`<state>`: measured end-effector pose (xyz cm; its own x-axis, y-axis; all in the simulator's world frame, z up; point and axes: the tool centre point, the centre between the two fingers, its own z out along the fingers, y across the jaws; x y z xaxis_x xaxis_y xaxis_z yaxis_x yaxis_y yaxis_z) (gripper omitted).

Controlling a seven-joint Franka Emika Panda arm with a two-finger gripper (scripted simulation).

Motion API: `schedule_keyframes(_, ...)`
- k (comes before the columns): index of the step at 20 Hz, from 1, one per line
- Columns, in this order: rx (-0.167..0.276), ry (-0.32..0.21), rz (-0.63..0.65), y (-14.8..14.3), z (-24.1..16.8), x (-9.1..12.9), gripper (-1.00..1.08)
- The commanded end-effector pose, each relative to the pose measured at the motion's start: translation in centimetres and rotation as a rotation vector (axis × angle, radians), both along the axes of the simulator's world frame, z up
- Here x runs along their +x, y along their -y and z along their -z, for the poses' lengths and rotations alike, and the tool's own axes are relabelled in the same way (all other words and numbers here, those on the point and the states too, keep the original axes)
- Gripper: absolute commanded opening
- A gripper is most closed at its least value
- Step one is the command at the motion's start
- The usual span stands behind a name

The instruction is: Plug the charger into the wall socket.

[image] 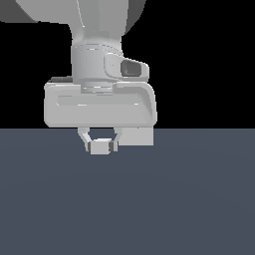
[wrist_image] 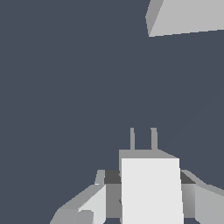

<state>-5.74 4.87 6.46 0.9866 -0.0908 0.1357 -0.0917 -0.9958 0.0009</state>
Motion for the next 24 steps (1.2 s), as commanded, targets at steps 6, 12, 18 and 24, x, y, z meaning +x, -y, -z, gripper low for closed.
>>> schedule_keyframes(6,0.001,0.0,-0.062,4.3,-2.0,2.2,-1.0)
schedule_keyframes(12,0.001,-0.001,-0.095,6.4,-3.1,3.6,-1.0)
schedule_keyframes(18,0.001,-0.002,-0.111,7.4,-3.6,4.4,-1.0)
schedule_keyframes(24,0.001,-0.002,-0.111,7.4,-3.5,4.4,-1.0)
